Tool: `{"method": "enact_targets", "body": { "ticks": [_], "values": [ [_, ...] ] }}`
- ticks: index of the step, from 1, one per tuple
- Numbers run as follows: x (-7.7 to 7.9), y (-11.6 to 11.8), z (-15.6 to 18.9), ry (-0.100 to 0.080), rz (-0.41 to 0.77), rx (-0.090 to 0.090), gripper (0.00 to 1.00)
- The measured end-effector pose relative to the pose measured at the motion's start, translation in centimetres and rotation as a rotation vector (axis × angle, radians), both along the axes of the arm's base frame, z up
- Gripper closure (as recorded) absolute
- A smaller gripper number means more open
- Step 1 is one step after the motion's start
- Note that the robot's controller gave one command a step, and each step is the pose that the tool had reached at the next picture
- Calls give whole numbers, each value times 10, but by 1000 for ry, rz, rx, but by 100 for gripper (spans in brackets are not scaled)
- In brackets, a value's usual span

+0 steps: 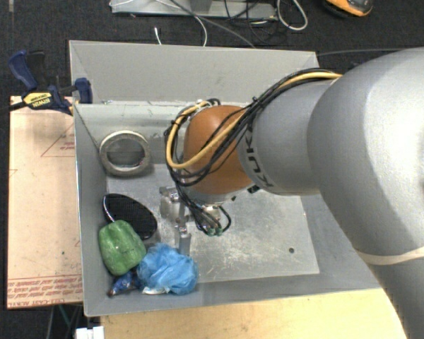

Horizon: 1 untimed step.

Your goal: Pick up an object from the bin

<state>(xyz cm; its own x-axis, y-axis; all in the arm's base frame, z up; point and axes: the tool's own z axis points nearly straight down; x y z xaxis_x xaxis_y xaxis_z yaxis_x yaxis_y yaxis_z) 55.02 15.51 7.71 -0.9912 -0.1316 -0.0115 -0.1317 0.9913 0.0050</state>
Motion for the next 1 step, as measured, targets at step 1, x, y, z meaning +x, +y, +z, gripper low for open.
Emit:
{"method": "enact_targets", "body": {
  "ticks": [1],
  "values": [
    [-38,21,-3,-19,223,-1,0]
  ]
}}
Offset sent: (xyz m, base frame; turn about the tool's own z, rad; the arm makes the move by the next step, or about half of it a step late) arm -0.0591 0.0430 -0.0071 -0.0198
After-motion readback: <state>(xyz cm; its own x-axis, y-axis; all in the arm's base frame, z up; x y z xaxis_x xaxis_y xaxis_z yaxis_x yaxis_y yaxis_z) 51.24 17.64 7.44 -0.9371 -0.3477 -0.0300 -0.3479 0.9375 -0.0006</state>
